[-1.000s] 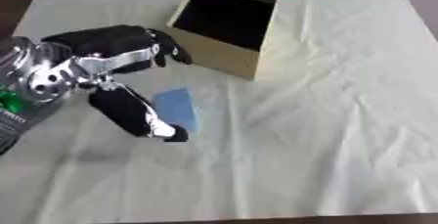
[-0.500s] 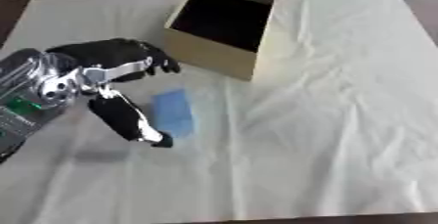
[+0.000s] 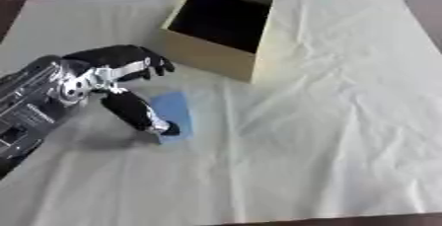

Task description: Pick up objects on the table and place them in the box.

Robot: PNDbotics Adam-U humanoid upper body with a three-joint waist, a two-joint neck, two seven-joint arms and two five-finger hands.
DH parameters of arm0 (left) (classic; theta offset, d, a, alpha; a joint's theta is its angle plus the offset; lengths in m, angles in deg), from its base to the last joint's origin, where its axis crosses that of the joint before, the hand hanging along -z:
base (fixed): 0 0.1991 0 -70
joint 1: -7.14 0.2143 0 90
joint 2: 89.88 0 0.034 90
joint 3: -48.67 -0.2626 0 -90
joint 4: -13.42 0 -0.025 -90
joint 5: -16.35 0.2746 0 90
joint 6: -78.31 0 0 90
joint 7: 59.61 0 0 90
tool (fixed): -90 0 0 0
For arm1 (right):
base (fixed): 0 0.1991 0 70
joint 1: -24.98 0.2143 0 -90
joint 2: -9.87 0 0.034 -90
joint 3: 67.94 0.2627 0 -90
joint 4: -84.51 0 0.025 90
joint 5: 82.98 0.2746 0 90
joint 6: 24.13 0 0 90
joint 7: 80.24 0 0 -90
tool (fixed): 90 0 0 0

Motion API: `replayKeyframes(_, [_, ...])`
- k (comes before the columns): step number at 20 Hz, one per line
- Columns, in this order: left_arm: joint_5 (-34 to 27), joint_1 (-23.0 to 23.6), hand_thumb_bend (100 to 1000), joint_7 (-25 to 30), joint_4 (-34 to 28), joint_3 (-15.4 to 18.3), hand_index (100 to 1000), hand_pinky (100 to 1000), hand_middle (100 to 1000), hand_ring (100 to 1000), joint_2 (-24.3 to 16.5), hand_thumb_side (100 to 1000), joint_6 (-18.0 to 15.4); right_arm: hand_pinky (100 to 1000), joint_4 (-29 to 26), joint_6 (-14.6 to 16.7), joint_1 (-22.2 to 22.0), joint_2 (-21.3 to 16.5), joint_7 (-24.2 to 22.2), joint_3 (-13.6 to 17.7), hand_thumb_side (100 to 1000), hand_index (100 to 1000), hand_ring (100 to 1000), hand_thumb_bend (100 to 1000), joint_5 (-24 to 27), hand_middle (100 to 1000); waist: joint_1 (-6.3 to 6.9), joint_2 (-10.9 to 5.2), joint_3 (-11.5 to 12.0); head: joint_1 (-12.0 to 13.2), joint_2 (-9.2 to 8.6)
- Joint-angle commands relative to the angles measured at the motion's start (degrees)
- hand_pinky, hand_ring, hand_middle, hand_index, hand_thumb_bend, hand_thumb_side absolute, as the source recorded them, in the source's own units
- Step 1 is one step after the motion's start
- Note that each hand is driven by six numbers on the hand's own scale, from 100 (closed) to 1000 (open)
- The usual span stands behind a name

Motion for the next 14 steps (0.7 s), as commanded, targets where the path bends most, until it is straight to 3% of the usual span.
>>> replayKeyframes(1, [0.8, -0.3, 701, -0.1, 2.3, 0.7, 911, 817, 798, 794, 0.0, 430, 0.3, 751, -0.8, 0.1, 0.7, -0.7, -0.2, 0.3, 382, 839, 745, 100, 0.4, 722, 0.36, -0.35, -0.2, 0.3, -0.80])
replayKeyframes(9, [2.9, 0.3, 744, 1.4, 7.2, 0.2, 884, 810, 792, 788, 1.6, 393, -2.7, 752, -0.8, 0.1, 0.7, -0.5, -0.1, 0.5, 384, 839, 745, 100, 0.4, 721, 0.25, 0.04, -0.5, 0.5, -1.10])
replayKeyframes(14, [3.6, 0.2, 734, 0.8, 8.0, 0.3, 824, 768, 726, 732, 2.3, 351, -3.3, 752, -0.8, 0.0, 0.6, -0.4, -0.1, 0.6, 387, 839, 746, 100, 0.3, 721, 0.12, 0.27, -0.6, 0.6, -1.10])
